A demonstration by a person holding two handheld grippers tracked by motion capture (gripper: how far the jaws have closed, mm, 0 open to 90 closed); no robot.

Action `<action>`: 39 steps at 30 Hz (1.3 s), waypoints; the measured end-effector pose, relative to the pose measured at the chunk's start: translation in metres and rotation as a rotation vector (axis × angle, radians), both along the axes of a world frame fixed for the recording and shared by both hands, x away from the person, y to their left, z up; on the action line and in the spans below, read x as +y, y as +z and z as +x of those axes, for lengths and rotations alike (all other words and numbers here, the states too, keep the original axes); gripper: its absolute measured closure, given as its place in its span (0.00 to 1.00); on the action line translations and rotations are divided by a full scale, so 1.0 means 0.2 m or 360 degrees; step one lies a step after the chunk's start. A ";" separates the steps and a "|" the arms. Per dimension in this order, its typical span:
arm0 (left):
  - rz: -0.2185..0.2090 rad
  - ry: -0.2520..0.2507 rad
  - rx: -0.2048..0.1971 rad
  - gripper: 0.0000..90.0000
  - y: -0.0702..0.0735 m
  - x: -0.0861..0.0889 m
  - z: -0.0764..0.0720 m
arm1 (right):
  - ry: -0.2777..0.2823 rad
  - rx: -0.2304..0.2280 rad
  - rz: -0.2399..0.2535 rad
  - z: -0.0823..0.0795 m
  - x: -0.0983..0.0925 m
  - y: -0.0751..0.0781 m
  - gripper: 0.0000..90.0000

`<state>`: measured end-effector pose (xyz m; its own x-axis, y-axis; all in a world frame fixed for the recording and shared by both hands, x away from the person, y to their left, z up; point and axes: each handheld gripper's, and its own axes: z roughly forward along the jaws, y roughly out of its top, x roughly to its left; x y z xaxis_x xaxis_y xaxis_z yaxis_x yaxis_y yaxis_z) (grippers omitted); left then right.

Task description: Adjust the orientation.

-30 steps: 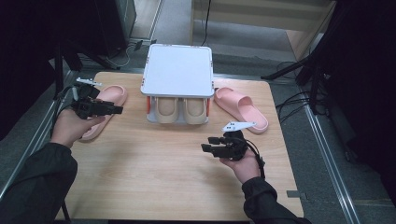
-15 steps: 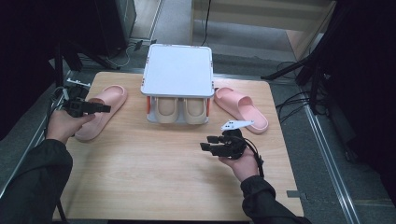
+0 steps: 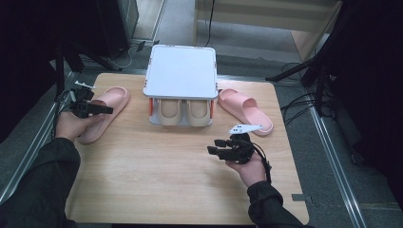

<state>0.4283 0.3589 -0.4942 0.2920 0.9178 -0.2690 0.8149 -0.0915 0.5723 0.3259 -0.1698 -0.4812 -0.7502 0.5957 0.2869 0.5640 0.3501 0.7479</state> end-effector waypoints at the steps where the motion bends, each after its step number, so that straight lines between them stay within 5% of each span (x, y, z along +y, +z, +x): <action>1: -0.0020 0.0015 0.0004 0.71 -0.02 0.00 0.01 | -0.0009 -0.0004 -0.0004 -0.01 -0.01 0.00 0.59; 5: -0.0063 0.0018 0.0007 0.79 -0.04 0.00 0.02 | -0.0037 -0.0002 -0.0008 -0.03 -0.03 0.00 0.59; 10: 0.0110 -0.0015 -0.0061 0.91 -0.01 -0.04 0.01 | -0.0073 0.0038 0.0035 -0.03 -0.06 -0.01 0.61; 14: 0.0140 0.0003 -0.0078 0.94 0.04 -0.03 0.00 | -0.0081 0.0040 0.0049 -0.03 -0.06 -0.01 0.60; 18: 0.0135 0.0011 -0.0028 0.94 0.09 -0.02 0.00 | -0.0081 0.0048 0.0052 -0.02 -0.06 -0.01 0.60; 22: 0.0111 0.0020 -0.0048 0.94 0.15 -0.01 -0.02 | -0.0080 0.0047 0.0048 -0.01 -0.05 -0.02 0.61; 28: 0.0037 -0.0007 -0.0078 0.94 0.25 -0.04 -0.14 | -0.0086 0.0059 0.0042 0.01 -0.04 -0.02 0.61; 39: 0.0055 -0.0195 -0.0074 0.94 0.31 -0.22 -0.36 | -0.0057 0.0052 0.0067 0.05 0.00 -0.01 0.60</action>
